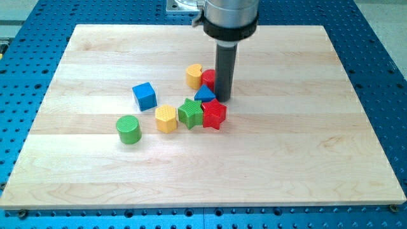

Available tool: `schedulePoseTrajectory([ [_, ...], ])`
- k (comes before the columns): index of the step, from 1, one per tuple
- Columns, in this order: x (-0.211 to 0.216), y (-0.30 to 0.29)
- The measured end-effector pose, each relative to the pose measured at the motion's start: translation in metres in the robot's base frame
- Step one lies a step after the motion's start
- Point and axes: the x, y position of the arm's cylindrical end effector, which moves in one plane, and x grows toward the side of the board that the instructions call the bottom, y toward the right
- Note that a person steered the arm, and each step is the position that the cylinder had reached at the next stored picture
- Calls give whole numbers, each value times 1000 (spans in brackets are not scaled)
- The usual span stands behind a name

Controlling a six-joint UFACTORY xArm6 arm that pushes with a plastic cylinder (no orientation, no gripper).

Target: Slide the red circle diagonally top left to the blue triangle

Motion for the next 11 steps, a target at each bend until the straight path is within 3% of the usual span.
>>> schedulePoseTrajectory([
  [1, -10, -8],
  [3, -59, 49],
  [4, -50, 3],
  [5, -15, -44],
  [6, -22, -29],
  [7, -75, -8],
  [8, -98, -48],
  [9, -93, -96],
  [10, -26, -140],
  [11, 21, -140],
])
